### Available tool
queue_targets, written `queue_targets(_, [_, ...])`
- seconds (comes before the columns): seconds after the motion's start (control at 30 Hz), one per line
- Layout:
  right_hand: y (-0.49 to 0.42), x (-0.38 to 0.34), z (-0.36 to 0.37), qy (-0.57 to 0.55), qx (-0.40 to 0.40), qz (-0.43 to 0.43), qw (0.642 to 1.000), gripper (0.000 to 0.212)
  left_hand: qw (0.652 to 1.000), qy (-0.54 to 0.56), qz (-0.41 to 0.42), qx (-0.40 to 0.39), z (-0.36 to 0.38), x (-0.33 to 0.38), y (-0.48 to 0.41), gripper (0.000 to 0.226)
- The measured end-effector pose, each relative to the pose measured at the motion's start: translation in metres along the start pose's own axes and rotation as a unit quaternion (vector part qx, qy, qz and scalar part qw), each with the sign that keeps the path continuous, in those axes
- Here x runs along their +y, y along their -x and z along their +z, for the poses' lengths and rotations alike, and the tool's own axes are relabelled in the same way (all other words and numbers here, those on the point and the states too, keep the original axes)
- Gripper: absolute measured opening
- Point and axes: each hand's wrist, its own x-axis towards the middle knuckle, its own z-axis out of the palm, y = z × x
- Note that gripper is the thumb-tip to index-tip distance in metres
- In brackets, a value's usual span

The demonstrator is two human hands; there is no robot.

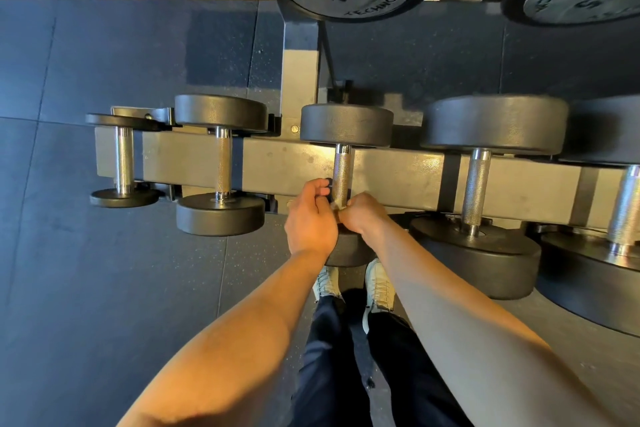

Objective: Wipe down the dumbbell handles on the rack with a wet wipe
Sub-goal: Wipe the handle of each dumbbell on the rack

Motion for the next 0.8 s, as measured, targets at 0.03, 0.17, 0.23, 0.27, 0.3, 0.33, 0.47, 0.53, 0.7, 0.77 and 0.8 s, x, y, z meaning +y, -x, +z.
queue_targets(0.03, [-0.003,-0.002,0.001,-0.001,-0.001,0.002,1.000,0.037,1.000,-0.001,0.000,0.000,0.000,0.000,0.000,0.034])
queue_targets(0.17, [-0.006,-0.003,0.003,-0.019,0.004,0.001,1.000,0.025,1.000,-0.004,0.000,-0.003,0.000,0.000,0.001,0.035])
queue_targets(0.23, [-0.007,0.002,0.005,-0.012,0.022,-0.001,1.000,0.016,1.000,-0.004,0.000,-0.005,0.000,0.000,0.000,0.035])
queue_targets(0.27, [-0.005,0.003,0.006,-0.008,0.032,-0.001,0.999,0.014,1.000,-0.005,0.002,-0.006,0.000,0.000,0.001,0.035])
queue_targets(0.3, [-0.002,0.004,0.004,-0.001,0.042,-0.003,0.999,0.016,1.000,-0.010,0.005,-0.006,-0.001,0.001,0.001,0.035])
queue_targets(0.33, [0.001,0.006,0.002,0.009,0.053,-0.004,0.999,0.019,1.000,-0.015,0.007,-0.006,-0.001,0.001,0.001,0.035])
queue_targets(0.47, [0.023,0.012,-0.020,-0.052,0.114,-0.046,0.991,0.018,1.000,-0.022,0.004,-0.008,-0.002,0.002,0.002,0.035])
queue_targets(0.53, [0.031,-0.001,-0.032,-0.156,0.155,-0.095,0.971,0.016,1.000,-0.025,0.002,-0.010,-0.002,0.004,0.002,0.034])
queue_targets(0.7, [0.018,-0.054,-0.043,-0.390,0.127,-0.052,0.911,0.035,0.999,-0.030,-0.005,-0.015,-0.003,0.006,0.002,0.035])
queue_targets(0.77, [0.010,-0.062,-0.039,-0.421,0.125,-0.023,0.898,0.029,0.999,-0.030,-0.007,-0.015,-0.002,0.005,0.001,0.035])
queue_targets(0.8, [0.009,-0.064,-0.038,-0.431,0.122,-0.013,0.894,0.026,0.999,-0.029,-0.007,-0.015,-0.002,0.005,0.001,0.035])
